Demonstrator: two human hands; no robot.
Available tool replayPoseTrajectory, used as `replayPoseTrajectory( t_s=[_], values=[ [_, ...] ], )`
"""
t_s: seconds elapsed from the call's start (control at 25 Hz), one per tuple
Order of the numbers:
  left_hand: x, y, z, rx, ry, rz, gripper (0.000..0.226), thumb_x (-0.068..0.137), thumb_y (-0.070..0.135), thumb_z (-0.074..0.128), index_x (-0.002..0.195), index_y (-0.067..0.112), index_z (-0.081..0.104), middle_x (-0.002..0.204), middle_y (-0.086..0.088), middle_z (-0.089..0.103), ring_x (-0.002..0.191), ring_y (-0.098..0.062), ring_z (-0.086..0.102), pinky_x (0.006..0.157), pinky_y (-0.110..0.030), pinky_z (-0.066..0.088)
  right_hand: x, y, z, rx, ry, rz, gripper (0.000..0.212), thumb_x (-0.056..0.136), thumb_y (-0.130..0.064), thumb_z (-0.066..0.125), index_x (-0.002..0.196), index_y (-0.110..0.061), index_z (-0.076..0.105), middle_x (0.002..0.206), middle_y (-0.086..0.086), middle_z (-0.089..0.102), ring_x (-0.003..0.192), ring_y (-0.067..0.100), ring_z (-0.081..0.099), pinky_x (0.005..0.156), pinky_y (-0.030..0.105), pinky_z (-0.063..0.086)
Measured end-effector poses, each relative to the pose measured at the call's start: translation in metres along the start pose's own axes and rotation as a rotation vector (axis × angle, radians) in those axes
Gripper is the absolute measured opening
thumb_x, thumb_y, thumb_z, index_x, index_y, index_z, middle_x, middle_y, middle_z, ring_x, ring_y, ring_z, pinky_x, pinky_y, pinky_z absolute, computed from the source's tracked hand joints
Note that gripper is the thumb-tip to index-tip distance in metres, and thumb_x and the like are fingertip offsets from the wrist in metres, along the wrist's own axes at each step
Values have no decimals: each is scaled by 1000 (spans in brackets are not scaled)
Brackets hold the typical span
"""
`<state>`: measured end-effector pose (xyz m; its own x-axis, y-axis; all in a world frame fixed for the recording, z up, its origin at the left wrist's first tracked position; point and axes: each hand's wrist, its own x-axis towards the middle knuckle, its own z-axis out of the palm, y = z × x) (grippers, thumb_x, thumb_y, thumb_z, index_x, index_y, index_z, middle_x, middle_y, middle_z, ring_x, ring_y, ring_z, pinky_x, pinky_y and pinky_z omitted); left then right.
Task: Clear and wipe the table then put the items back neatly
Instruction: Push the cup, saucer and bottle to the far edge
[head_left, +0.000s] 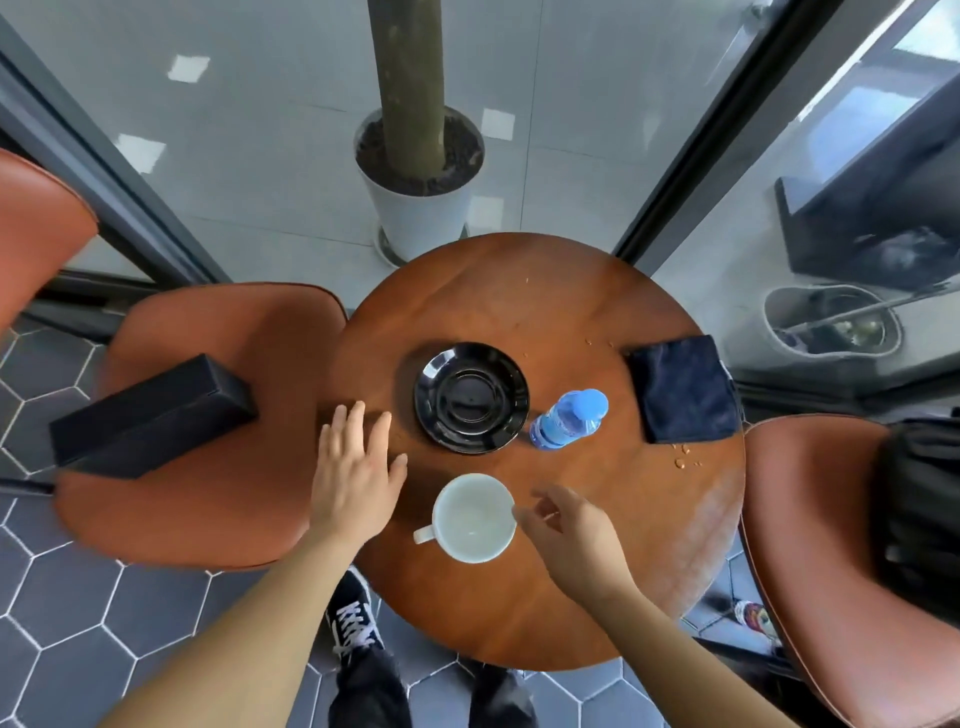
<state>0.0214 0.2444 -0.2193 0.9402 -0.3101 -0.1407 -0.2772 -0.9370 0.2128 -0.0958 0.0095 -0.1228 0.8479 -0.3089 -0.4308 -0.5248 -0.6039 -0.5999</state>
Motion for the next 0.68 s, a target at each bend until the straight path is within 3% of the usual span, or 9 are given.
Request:
replayPoseTrajectory(
  t_s=[0.16, 0.32, 0.48, 0.6, 0.68],
  values=[
    [0, 2, 15, -60, 28, -13, 70, 94, 49, 47, 150, 8, 40, 159, -27, 31, 150, -49, 24, 122, -61, 21, 21, -3, 17, -3, -114, 129, 33, 91, -48, 63, 116, -26, 62, 86, -11, 62, 76, 11, 64, 66, 26, 50],
    [-5, -2, 15, -38, 5, 14, 85, 90, 65, 36, 156, 11, 32, 166, -25, 21, 155, -44, 14, 125, -60, 16, 25, -3, 27, -56, -165, 126, 25, 93, -34, 58, 115, -24, 64, 86, -3, 65, 65, 18, 70, 66, 35, 59],
    [-7, -1, 16, 47, -42, 20, 99, 87, 77, 34, 160, 12, 23, 168, -24, 15, 157, -40, 7, 126, -58, 11, 14, -13, 21, -62, -80, 67, 22, 91, -30, 51, 104, -23, 67, 84, -1, 66, 63, 20, 68, 65, 43, 58],
    [-6, 0, 14, 25, -44, 12, 101, 85, 80, 38, 159, 11, 27, 167, -24, 17, 157, -41, 9, 126, -60, 13, 6, -34, 0, -24, -32, 16, 26, 83, -36, 45, 91, -21, 64, 72, -1, 64, 58, 17, 66, 59, 43, 56],
    [-6, 0, 12, 8, -28, 41, 103, 87, 83, 27, 156, 7, 32, 165, -28, 22, 154, -46, 15, 123, -63, 18, 5, -58, -18, -16, -11, -30, 22, 84, -31, 45, 86, -18, 63, 68, 0, 63, 54, 16, 66, 57, 41, 56]
  ],
)
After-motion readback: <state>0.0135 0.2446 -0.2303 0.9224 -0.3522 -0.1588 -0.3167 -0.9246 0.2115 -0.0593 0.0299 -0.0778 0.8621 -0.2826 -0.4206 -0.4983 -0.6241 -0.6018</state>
